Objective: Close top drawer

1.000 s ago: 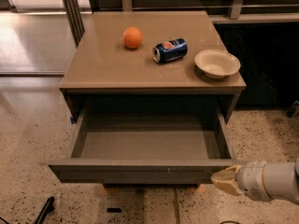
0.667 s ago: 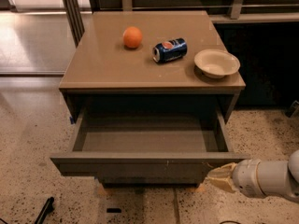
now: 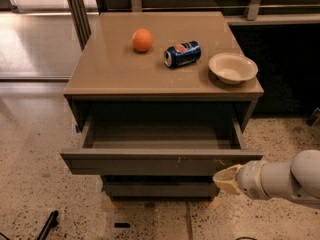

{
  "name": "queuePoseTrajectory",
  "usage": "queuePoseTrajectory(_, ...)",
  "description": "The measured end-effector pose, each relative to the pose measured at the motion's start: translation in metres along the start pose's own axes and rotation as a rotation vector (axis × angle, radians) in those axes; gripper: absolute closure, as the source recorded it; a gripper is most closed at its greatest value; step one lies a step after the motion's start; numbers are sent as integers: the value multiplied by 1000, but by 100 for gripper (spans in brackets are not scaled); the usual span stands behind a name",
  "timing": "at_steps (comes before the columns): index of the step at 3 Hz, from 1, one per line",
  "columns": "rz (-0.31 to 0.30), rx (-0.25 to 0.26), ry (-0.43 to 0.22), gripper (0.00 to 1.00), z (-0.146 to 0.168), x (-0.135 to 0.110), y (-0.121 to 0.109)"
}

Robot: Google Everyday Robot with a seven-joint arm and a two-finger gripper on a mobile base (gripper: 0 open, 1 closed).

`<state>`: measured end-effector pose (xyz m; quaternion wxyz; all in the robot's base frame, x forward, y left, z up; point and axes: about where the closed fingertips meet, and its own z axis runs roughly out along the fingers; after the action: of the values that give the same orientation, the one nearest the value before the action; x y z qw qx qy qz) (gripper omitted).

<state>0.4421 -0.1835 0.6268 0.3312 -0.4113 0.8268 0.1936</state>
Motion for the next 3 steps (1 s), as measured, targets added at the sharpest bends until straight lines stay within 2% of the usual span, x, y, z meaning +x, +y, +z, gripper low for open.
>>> queuePoseTrajectory(1,-63,58,2,100,20,-26,-20)
queuePoseTrajectory(2,-103,89,14,100,31,-38,-26)
queuePoseTrajectory(3,-103,89,14,100,31,-38,-26)
